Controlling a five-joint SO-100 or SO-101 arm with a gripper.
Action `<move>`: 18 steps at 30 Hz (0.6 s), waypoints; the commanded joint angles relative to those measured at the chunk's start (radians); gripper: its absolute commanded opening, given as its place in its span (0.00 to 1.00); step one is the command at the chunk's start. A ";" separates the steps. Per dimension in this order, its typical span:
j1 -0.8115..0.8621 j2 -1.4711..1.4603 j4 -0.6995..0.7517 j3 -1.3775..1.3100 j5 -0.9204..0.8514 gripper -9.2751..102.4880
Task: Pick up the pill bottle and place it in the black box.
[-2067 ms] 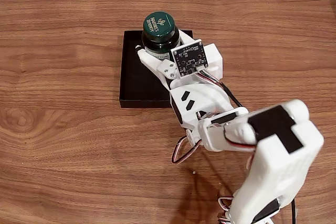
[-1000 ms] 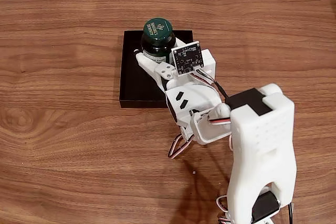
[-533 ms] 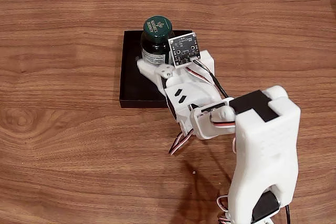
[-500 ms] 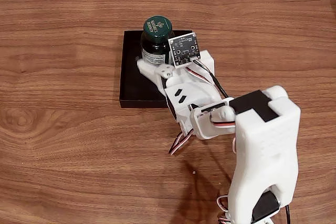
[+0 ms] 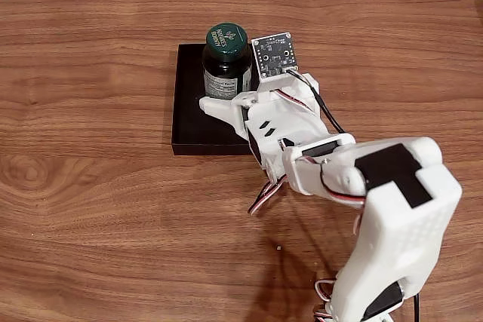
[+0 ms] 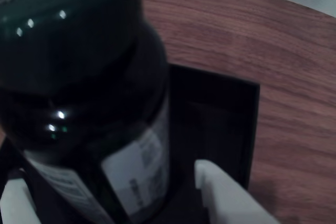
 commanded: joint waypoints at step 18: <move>0.089 0.801 0.545 0.238 0.058 0.36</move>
